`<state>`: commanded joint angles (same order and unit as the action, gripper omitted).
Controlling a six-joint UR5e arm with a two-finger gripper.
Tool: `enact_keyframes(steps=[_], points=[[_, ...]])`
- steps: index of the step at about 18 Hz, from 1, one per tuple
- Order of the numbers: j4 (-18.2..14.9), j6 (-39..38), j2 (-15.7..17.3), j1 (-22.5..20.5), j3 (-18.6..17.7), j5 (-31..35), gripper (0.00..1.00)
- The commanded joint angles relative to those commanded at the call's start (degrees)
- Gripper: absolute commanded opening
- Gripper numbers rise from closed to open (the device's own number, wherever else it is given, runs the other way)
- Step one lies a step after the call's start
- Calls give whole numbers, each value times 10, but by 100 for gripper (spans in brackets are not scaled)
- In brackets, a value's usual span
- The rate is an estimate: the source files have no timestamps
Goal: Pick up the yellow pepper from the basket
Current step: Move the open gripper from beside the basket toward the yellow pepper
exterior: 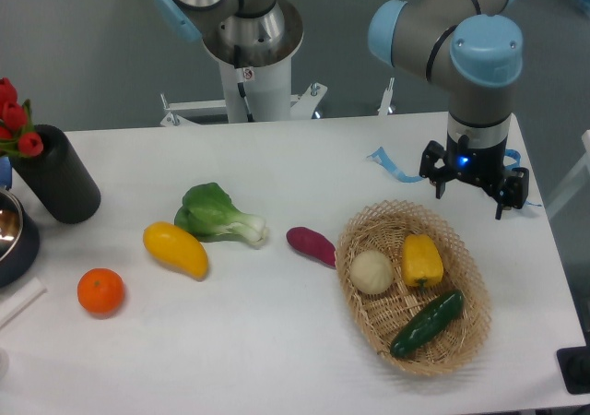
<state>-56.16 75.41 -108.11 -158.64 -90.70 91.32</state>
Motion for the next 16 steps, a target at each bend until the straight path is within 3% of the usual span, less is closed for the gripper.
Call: enact_keyframes(steps=[6,13,16], points=[[-1,-4,1,-14,11,1,100],[-1,-6,4,-27,-3,-5,100],[-1,-52,5,-27,-10,-6,100]])
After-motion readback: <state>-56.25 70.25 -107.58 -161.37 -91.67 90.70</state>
